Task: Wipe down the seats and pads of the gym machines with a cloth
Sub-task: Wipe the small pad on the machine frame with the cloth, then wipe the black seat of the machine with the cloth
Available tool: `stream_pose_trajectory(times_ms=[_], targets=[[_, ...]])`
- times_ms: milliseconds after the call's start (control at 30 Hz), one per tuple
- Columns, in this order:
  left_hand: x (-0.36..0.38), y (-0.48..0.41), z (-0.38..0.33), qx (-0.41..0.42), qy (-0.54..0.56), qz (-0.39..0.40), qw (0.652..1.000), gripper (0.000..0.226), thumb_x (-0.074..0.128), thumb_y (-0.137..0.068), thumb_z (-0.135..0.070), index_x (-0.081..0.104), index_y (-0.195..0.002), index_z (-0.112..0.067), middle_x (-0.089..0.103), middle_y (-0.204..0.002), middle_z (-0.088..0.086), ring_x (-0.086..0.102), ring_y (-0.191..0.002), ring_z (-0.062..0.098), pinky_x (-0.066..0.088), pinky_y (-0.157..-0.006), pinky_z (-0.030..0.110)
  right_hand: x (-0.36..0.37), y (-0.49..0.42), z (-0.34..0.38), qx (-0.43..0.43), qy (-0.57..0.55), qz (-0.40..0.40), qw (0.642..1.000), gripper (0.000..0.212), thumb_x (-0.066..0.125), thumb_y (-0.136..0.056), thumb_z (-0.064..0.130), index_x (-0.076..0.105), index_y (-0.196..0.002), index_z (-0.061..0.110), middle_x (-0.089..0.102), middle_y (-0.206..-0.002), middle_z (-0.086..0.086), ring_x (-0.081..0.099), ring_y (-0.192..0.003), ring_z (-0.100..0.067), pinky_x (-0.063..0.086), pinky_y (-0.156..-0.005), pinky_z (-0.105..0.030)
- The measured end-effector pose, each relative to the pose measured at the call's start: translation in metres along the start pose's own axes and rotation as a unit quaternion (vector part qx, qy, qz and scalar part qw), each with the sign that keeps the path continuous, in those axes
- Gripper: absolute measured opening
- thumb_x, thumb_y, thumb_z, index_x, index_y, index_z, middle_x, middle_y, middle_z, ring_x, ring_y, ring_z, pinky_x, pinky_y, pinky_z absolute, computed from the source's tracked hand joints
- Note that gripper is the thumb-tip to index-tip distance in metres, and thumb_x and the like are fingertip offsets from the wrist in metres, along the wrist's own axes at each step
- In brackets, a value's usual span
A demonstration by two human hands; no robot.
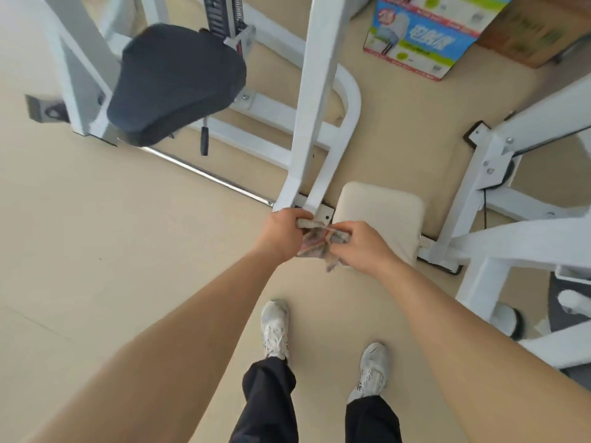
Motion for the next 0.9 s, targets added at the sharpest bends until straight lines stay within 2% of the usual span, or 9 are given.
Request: stream_pose_trajectory(times_ms=[100, 167, 267, 400, 500, 633, 733, 800, 900], targets=[[-0.055, 0.012, 0.008, -0.006, 0.022, -0.007, 1.000, 0.035, 0.062, -0.080, -0.003, 0.071, -0.098, -0.032, 0.072, -0.092, 0.002, 0.066, -0.086, 0.022, 0.056, -0.081, 0.033, 0.013, 0.007, 0.048, -0.016, 0.119, 0.023, 0.992, 0.025, 0.066, -0.085, 0.047, 0.072, -0.070, 0.028, 0.067, -0.059, 0.002, 0.065, -0.055, -0.016, 0.051, -0.056, -0.031], [-0.094, 0.022, 0.013, -0.009, 0.022, -0.020, 1.000, 0.035, 0.060, -0.077, -0.005, 0.068, -0.095, -0.034, 0.071, -0.087, 0.003, 0.066, -0.079, 0.023, 0.058, -0.076, 0.037, 0.020, 0.005, 0.083, -0.041, 0.136, 0.004, 0.990, 0.031, 0.063, -0.087, 0.044, 0.071, -0.066, 0.023, 0.066, -0.065, -0.004, 0.064, -0.062, -0.020, 0.055, -0.064, -0.039], [-0.143, 0.035, 0.026, -0.003, 0.006, -0.039, 0.999, 0.036, 0.049, -0.079, -0.010, 0.067, -0.101, -0.033, 0.071, -0.094, 0.006, 0.065, -0.087, 0.028, 0.056, -0.079, 0.038, 0.027, 0.003, 0.133, -0.046, 0.049, -0.021, 0.997, 0.025, 0.070, -0.088, 0.030, 0.069, -0.072, 0.011, 0.065, -0.082, -0.020, 0.064, -0.073, -0.026, 0.050, -0.068, -0.039], [-0.205, 0.037, 0.054, -0.020, 0.027, -0.086, 0.996, 0.035, 0.047, -0.079, -0.015, 0.068, -0.099, -0.034, 0.072, -0.095, -0.001, 0.066, -0.094, 0.027, 0.054, -0.081, 0.039, 0.044, -0.011, 0.189, -0.023, -0.098, 0.023, 0.995, 0.017, 0.083, -0.080, 0.024, 0.074, -0.093, 0.020, 0.077, -0.087, 0.001, 0.073, -0.082, -0.013, 0.055, -0.073, -0.028], [-0.239, 0.022, 0.067, -0.047, 0.083, -0.126, 0.987, 0.034, 0.050, -0.078, -0.010, 0.070, -0.093, -0.032, 0.072, -0.092, -0.006, 0.066, -0.091, 0.022, 0.055, -0.081, 0.039, 0.058, -0.034, 0.217, 0.009, -0.163, 0.060, 0.985, 0.022, 0.076, -0.086, 0.006, 0.070, -0.106, 0.013, 0.078, -0.096, -0.004, 0.075, -0.092, -0.023, 0.059, -0.078, -0.033], [-0.266, -0.017, 0.079, -0.085, 0.184, -0.135, 0.970, 0.034, 0.049, -0.087, -0.005, 0.068, -0.088, -0.032, 0.071, -0.091, -0.005, 0.069, -0.084, 0.020, 0.060, -0.075, 0.044, 0.060, -0.076, 0.247, 0.056, -0.205, 0.082, 0.974, 0.015, 0.062, -0.091, -0.002, 0.066, -0.097, 0.011, 0.076, -0.091, -0.008, 0.073, -0.087, -0.024, 0.058, -0.076, -0.035], [-0.280, -0.049, 0.082, -0.092, 0.220, -0.165, 0.957, 0.031, 0.052, -0.091, -0.005, 0.069, -0.098, -0.030, 0.070, -0.103, -0.007, 0.068, -0.094, 0.019, 0.059, -0.081, 0.040, 0.056, -0.117, 0.261, 0.110, -0.238, 0.096, 0.960, 0.015, 0.061, -0.092, 0.003, 0.066, -0.105, 0.008, 0.076, -0.102, -0.013, 0.073, -0.095, -0.028, 0.059, -0.083, -0.041], [-0.283, -0.069, 0.084, -0.106, 0.206, -0.195, 0.953, 0.032, 0.052, -0.093, -0.005, 0.065, -0.113, -0.026, 0.065, -0.112, -0.008, 0.063, -0.100, 0.015, 0.054, -0.084, 0.029, 0.050, -0.143, 0.265, 0.120, -0.245, 0.068, 0.960, 0.012, 0.061, -0.091, 0.006, 0.066, -0.102, 0.008, 0.075, -0.102, -0.014, 0.073, -0.094, -0.029, 0.059, -0.082, -0.042], [-0.286, -0.090, 0.094, -0.128, 0.171, -0.262, 0.941, 0.030, 0.048, -0.090, -0.001, 0.060, -0.107, -0.024, 0.060, -0.112, -0.005, 0.057, -0.100, 0.015, 0.048, -0.086, 0.028, 0.033, -0.184, 0.272, 0.107, -0.264, -0.040, 0.958, 0.009, 0.060, -0.088, 0.006, 0.064, -0.084, 0.013, 0.073, -0.086, -0.009, 0.070, -0.084, -0.027, 0.056, -0.074, -0.040]])
Point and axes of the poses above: each hand's wrist, its own y-axis away from the middle knuckle, its own x-axis out of the palm, z = x × y, the point moved 4 cm from there along -y, towards the middle knuckle
